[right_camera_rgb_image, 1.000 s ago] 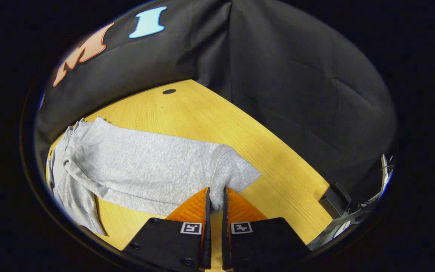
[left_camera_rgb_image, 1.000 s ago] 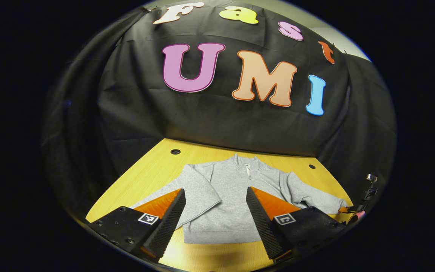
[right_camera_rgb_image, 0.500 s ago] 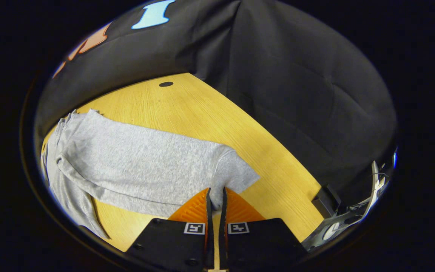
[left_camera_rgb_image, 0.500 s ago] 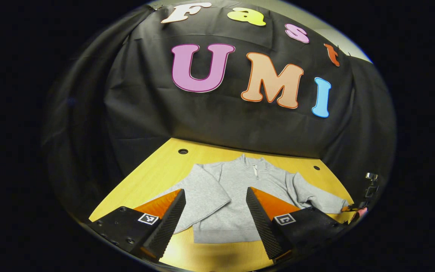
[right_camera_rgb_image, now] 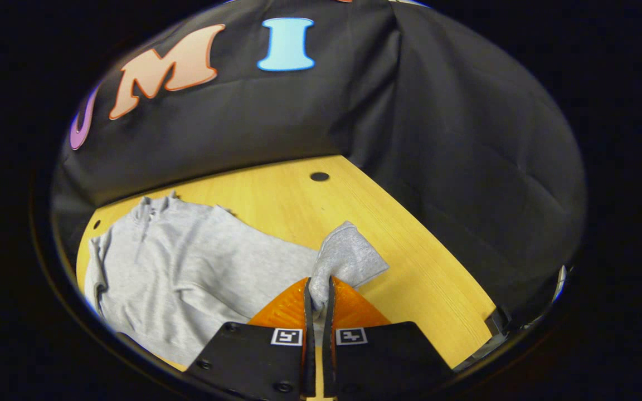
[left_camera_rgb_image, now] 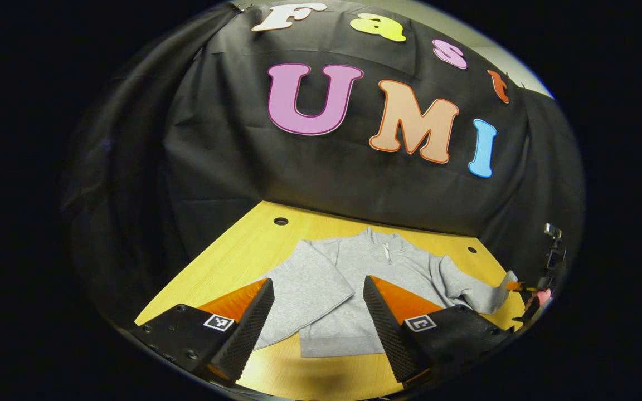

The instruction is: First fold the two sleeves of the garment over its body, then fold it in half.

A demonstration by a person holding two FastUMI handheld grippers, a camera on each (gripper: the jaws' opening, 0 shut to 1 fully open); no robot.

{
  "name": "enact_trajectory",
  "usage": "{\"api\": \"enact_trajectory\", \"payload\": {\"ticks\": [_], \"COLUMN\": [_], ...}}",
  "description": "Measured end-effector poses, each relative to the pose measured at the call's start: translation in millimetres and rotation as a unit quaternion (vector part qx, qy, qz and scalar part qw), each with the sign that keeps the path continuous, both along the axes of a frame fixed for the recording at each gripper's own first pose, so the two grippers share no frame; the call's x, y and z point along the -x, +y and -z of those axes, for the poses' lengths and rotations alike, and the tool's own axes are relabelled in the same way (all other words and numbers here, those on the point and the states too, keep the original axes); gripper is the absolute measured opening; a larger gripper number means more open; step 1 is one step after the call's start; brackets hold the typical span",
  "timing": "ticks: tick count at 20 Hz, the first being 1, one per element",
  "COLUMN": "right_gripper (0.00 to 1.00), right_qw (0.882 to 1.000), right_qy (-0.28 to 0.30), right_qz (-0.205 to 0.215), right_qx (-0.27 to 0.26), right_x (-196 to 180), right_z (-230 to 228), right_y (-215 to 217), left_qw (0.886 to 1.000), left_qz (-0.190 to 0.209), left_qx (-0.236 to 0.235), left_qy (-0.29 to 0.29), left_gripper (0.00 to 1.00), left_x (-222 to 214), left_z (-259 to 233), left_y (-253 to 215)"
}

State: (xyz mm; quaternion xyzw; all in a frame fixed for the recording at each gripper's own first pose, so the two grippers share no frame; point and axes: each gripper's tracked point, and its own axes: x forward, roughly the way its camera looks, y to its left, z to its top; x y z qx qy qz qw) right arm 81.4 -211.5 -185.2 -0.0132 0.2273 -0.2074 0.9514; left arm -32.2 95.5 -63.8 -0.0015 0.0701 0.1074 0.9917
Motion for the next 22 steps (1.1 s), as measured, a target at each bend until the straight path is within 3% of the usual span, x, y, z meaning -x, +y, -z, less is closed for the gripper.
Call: {"api": "enact_trajectory", "payload": {"ticks": [5, 12, 22], "right_gripper": [0.10, 0.07, 0.07], "right_qw": [0.997, 0.984, 0.929], "right_qy": [-0.030, -0.067, -0.077], "right_qz": [-0.072, -0.159, -0.345], "right_qx": [0.002, -0.051, -0.109], "right_x": [-34, -79, -108], "right_z": [-36, -52, -49], "right_y": [90, 222, 436], "left_qw": [1.000, 0.999, 0.993], "left_qz": [-0.016, -0.040, -0.102], "left_qx": [0.001, 0.010, 0.055], "left_qy": [0.000, -0.003, 0.011], "left_gripper": [0.94, 0.95, 0.95], "left_x": [17, 39, 77], "left_z": [0, 3, 34], "left_y": [27, 61, 108]}}
